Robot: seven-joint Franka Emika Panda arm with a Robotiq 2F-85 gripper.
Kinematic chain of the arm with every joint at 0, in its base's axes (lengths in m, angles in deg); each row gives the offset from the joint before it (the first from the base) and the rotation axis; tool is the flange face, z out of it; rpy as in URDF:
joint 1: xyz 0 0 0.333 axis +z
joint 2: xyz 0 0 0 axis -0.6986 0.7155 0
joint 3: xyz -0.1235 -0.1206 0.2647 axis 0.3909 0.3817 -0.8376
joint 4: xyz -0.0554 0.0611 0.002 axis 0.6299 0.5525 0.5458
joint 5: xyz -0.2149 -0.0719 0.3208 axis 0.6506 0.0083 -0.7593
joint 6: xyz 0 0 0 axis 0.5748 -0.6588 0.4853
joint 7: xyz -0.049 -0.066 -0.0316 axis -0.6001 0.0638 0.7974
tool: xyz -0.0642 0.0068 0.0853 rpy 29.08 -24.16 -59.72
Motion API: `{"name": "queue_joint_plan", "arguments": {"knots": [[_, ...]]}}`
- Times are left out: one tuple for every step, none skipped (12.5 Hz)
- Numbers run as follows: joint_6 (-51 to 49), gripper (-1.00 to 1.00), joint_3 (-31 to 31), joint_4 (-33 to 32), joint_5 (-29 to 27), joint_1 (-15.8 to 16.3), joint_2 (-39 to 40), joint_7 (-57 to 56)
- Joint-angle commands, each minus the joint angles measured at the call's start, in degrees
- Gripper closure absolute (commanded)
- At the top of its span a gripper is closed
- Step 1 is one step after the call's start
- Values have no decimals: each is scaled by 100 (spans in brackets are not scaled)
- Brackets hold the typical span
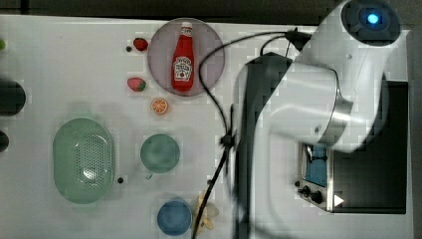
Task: Flap close oven.
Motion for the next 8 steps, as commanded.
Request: {"name": "queue_joint_plan", "arguments": {"knots": [[-790,-100,-147,205,-251,144,-774,2406],[-1079,-100,-218,195,-260,178,-944,2998],[-1265,-100,-287,193,-260,206,-1086,3471],[-1326,-100,-353,190,-260,232,-1210,3737],[-1329,-100,-407,172,-260,255,-1336,3797],[-1330,-100,-451,110,-260,281,-1487,3797],[-1327,-100,-481,-11,-260,302,-1653,3797],[-1283,-100,-496,-190,-261,312,-1826,3797]]}}
